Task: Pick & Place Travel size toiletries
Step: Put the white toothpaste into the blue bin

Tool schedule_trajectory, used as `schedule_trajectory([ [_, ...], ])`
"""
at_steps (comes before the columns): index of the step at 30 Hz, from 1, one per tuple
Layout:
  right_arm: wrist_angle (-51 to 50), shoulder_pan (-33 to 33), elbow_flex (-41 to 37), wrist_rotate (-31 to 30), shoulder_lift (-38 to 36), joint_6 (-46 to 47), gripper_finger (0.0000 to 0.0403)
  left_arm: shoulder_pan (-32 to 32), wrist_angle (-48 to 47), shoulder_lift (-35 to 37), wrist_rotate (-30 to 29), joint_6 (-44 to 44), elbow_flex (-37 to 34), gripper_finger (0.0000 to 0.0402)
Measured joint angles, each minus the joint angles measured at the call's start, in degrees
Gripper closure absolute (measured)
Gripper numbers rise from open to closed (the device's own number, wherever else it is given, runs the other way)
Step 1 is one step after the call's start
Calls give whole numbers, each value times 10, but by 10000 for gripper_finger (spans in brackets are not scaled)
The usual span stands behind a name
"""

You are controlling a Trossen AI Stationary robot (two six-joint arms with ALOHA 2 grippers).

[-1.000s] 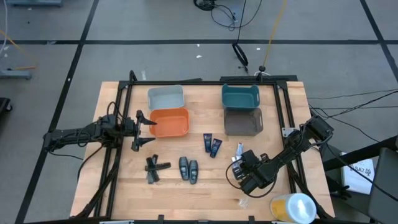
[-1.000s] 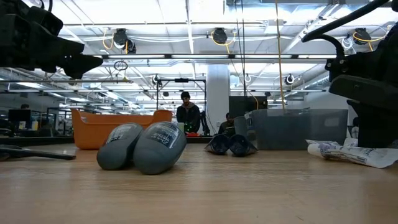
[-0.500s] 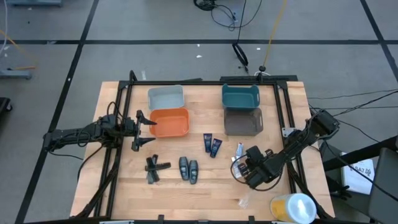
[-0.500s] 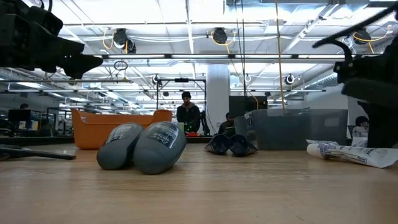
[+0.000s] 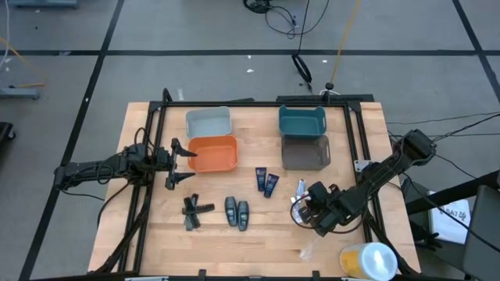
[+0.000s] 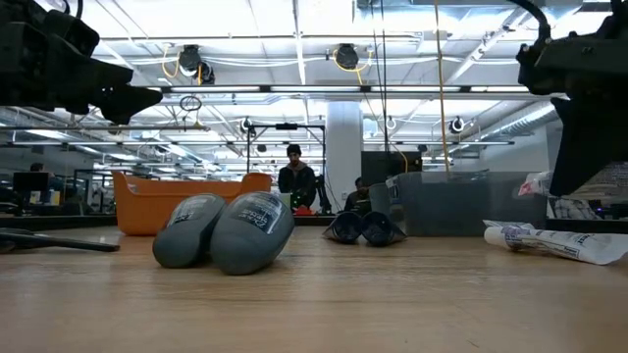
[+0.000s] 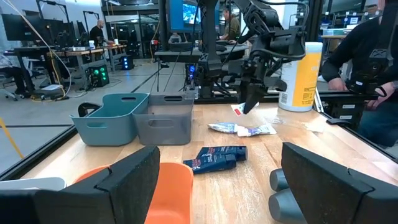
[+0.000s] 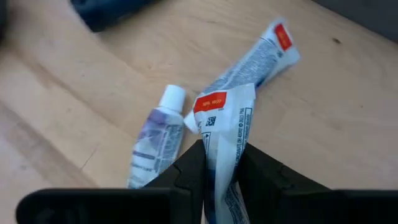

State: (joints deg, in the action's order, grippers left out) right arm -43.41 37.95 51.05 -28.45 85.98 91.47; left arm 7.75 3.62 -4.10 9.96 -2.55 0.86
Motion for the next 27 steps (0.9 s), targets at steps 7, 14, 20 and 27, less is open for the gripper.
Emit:
schedule_trajectory([
  [7, 84, 0, 0, -1, -22, -162, 328, 0, 0, 0, 0, 0, 0, 73],
  [14, 170, -1, 1, -51, -29, -297, 328, 0, 0, 0, 0, 0, 0, 73],
  [20, 230, -13, 1, -59, -29, -385, 329, 0, 0, 0, 0, 0, 0, 73],
  [27, 361, -67, -5, 28, -30, -546, 350, 0, 0, 0, 0, 0, 0, 73],
])
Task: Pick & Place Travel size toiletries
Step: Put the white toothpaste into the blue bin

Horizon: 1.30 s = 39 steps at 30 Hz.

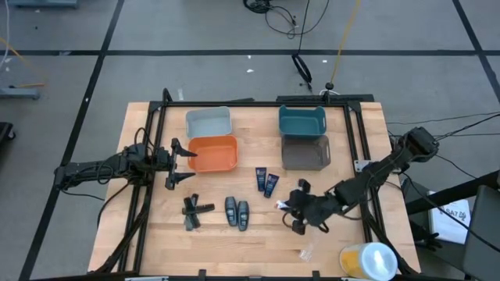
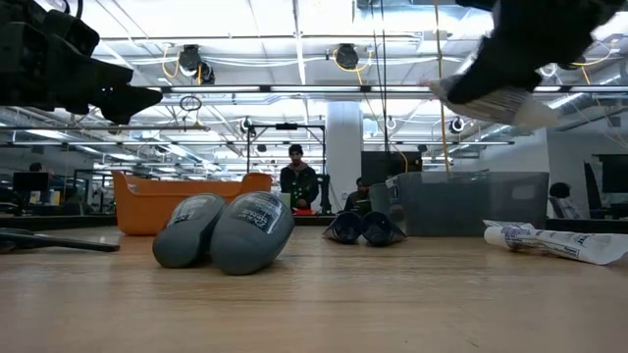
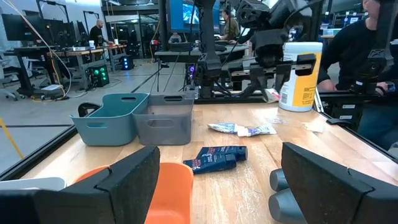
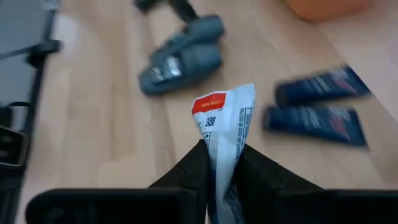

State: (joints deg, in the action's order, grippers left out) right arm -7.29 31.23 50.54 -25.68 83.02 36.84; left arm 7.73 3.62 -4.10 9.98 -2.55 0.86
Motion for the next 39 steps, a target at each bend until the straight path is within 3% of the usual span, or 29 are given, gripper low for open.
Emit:
schedule_trajectory([
  [3, 23, -29, -8, 34, -9, -58, 357, 0, 0, 0, 0, 0, 0, 73],
  [9, 56, -76, -48, 32, -76, -151, 359, 0, 0, 0, 0, 0, 0, 73],
  [16, 163, -137, -167, 55, -217, -252, 360, 0, 0, 0, 0, 0, 0, 73],
  [22, 178, -214, -248, 61, -341, -334, 360, 0, 0, 0, 0, 0, 0, 73],
  [27, 248, -278, -312, 61, -417, -387, 360, 0, 0, 0, 0, 0, 0, 73],
  [31, 296, -331, -342, 60, -447, -402, 360, 0, 0, 0, 0, 0, 0, 73],
  [39, 303, -449, -331, 59, -444, -414, 360, 0, 0, 0, 0, 0, 0, 73],
])
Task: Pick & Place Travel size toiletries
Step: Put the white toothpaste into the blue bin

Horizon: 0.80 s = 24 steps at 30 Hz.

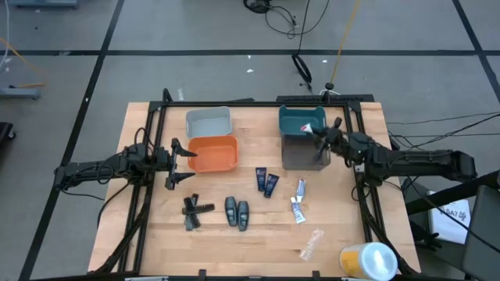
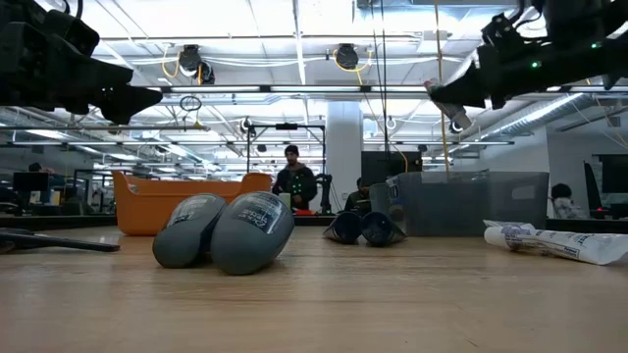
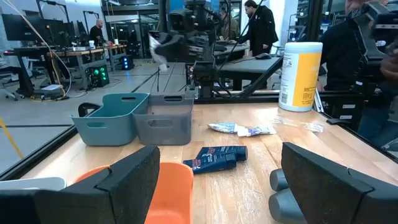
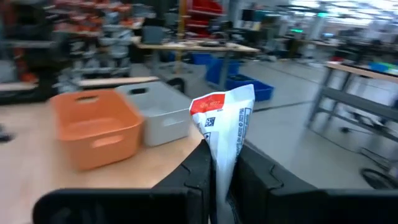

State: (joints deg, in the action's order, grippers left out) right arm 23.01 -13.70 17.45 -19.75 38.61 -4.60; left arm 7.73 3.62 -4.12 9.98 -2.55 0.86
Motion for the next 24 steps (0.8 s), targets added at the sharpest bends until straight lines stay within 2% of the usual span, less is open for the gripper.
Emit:
schedule_trajectory([
  [6, 14, -79, 2, 3, 13, 23, 360, 0, 0, 0, 0, 0, 0, 73],
  [14, 8, -134, 2, 7, 31, 54, 360, 0, 0, 0, 0, 0, 0, 73],
  [21, 21, -170, 2, 64, 72, 72, 360, 0, 0, 0, 0, 0, 0, 73],
  [24, 25, -185, 3, 67, 95, 73, 360, 0, 0, 0, 0, 0, 0, 73],
])
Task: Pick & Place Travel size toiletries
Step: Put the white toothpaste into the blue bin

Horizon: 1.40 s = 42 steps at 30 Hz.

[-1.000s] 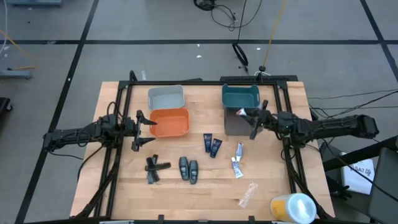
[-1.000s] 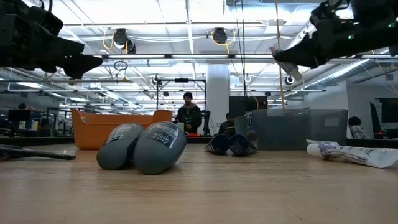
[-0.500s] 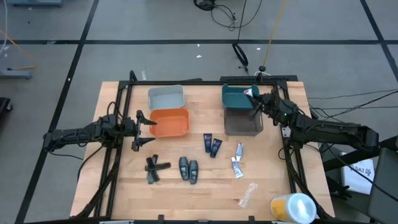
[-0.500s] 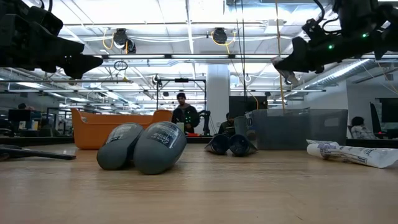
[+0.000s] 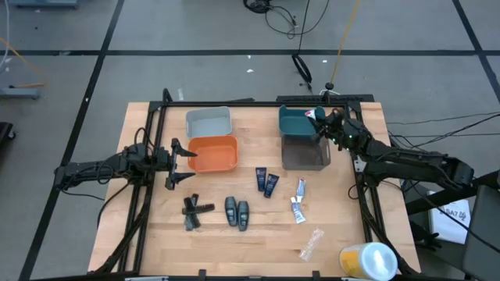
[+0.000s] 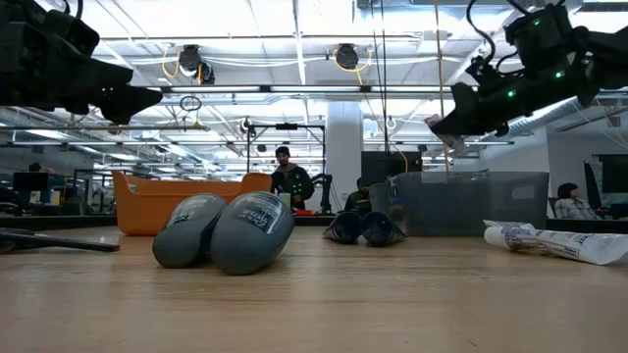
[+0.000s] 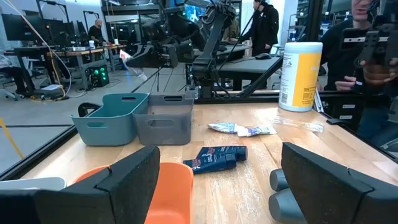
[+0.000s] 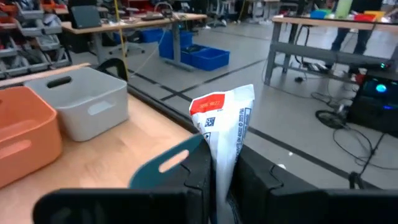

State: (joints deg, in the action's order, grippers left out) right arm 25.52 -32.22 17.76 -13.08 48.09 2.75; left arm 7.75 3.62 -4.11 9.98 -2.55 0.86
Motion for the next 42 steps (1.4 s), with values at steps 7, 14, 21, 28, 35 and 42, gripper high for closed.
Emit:
schedule_trajectory([
  [7, -5, -42, 35, 71, 55, 29, 360, 0, 0, 0, 0, 0, 0, 73],
  [14, -50, -66, 99, 89, 125, 33, 360, 0, 0, 0, 0, 0, 0, 73],
  [21, -113, -88, 172, 128, 200, 31, 360, 0, 0, 0, 0, 0, 0, 73],
  [28, -122, -109, 213, 134, 264, 23, 360, 0, 0, 0, 0, 0, 0, 73],
  [35, -160, -108, 213, 142, 300, 26, 360, 0, 0, 0, 0, 0, 0, 73],
  [42, -180, -105, 213, 148, 306, 22, 360, 0, 0, 0, 0, 0, 0, 73],
])
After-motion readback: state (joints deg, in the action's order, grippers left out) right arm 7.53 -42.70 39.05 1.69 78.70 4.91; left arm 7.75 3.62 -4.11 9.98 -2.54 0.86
